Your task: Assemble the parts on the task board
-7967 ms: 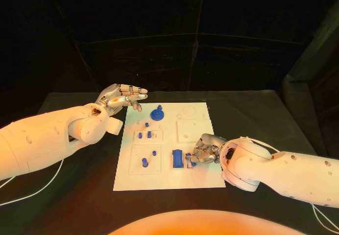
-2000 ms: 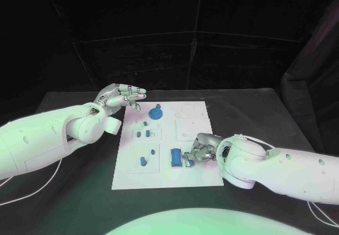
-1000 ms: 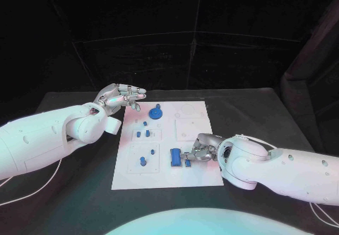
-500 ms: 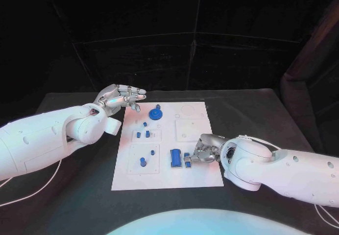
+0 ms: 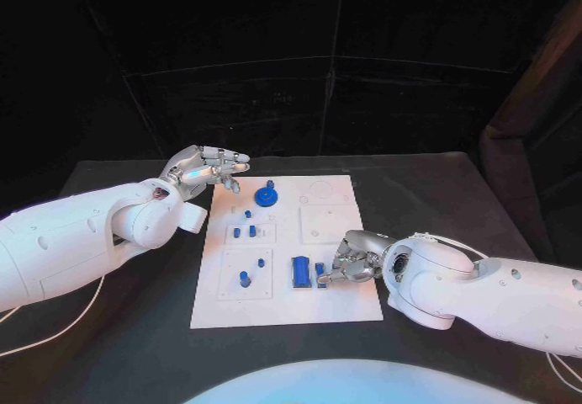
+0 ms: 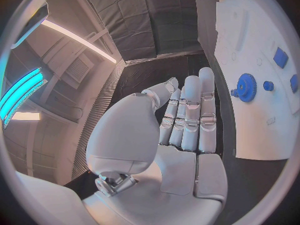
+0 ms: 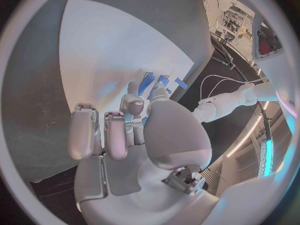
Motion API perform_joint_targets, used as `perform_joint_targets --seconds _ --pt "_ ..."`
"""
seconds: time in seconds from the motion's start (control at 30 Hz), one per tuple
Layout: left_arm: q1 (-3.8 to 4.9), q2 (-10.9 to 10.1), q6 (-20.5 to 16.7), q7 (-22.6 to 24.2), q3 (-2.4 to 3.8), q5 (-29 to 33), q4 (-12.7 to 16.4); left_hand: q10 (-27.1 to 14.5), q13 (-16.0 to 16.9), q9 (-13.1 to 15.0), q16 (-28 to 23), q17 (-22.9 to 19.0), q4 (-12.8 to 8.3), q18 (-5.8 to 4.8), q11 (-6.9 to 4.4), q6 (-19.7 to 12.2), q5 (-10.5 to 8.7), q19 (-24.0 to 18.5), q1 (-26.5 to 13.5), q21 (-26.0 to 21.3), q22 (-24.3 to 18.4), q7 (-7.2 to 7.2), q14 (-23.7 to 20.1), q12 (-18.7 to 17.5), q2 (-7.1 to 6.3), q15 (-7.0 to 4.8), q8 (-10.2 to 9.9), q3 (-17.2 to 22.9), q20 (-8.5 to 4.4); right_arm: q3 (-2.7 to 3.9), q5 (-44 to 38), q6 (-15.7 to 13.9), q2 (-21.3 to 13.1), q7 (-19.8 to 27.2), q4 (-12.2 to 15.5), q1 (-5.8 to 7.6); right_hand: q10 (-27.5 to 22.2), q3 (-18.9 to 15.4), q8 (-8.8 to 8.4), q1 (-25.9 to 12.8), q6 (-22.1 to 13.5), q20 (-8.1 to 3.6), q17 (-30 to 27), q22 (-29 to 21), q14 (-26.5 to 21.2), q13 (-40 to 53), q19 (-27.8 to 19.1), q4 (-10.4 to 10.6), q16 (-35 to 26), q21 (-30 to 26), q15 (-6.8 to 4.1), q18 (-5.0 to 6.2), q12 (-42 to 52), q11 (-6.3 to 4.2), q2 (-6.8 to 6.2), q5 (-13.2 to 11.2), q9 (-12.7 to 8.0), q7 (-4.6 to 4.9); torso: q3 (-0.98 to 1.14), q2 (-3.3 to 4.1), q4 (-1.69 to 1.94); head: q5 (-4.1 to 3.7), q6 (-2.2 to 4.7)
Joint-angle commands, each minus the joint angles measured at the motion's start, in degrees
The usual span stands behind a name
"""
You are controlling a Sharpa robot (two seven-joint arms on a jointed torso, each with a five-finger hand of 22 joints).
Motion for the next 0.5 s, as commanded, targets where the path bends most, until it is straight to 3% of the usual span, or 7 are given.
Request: perform_joint_targets --seconds 0.03,0.5 --pt "0.09 0.08 0.34 0.33 0.04 0.15 0.01 -0.46 -0.05 0.00 0.02 -0.05 -0.19 0.79 0.12 -0.13 0.33 -0.32 0.10 -0.22 -0.05 0.00 -0.28 0.31 0.60 0.08 0.18 -0.13 0.10 0.00 0.14 0.89 -0.06 1.15 0.00 0.05 -0.44 -0.06 -0.34 1.63 -0.33 0.18 6.33 -0.07 4.31 -0.23 -0.21 -0.83 -0.32 -0.30 0.15 -0.79 -0.51 0.06 -0.13 -0.22 0.13 0.09 -0.02 0.03 0.08 0.01 -0.06" --pt "0.09 0.05 0.19 0.23 0.04 0.15 0.02 -0.46 -0.05 0.00 0.02 -0.05 -0.19 0.79 0.12 -0.13 0.33 -0.32 0.10 -0.22 -0.05 0.00 -0.28 0.31 0.60 0.08 0.18 -0.13 0.10 0.00 0.16 1.52 0.43 0.90 -0.89 0.05 -0.52 0.13 -0.42 4.06 -0.37 0.23 6.22 -0.12 4.30 -0.56 -0.26 -2.02 -0.41 -0.37 0.19 -0.77 -1.04 0.09 -0.04 -0.37 0.25 0.16 -0.03 0.04 0.09 0.08 -0.24"
